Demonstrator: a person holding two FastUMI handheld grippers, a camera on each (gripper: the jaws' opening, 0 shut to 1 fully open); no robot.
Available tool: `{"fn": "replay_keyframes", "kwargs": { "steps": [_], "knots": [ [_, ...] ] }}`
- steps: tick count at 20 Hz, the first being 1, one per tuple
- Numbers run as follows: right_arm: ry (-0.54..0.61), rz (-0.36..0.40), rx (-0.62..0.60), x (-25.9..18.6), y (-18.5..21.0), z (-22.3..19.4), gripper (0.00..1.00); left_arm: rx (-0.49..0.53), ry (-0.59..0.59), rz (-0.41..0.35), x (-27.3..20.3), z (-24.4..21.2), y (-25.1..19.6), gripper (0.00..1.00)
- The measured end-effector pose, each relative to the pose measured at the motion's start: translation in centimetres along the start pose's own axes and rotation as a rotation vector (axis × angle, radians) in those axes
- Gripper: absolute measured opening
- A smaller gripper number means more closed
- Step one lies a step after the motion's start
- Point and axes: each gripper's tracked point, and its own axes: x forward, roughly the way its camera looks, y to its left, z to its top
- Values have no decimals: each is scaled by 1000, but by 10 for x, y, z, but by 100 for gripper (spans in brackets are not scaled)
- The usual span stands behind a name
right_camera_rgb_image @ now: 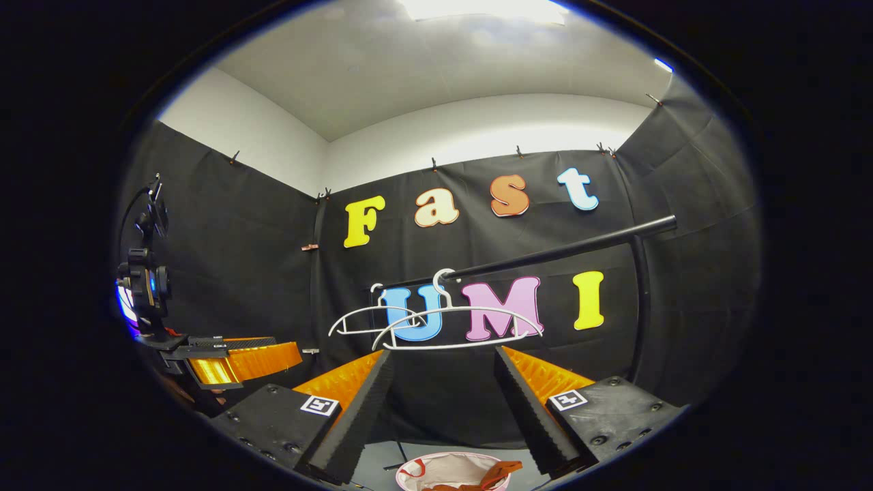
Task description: Grasp the clothes on the hanger with both hands and then place them into the laundry hamper below.
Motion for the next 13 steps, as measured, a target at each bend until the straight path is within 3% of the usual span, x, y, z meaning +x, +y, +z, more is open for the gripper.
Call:
{"fn": "replay_keyframes", "kwargs": {
  "steps": [13],
  "knots": [
    [18, -15, -5, -7, -7, -7, 96, 5, 15, -7, -4, -3, -10, 95]
  ]
}}
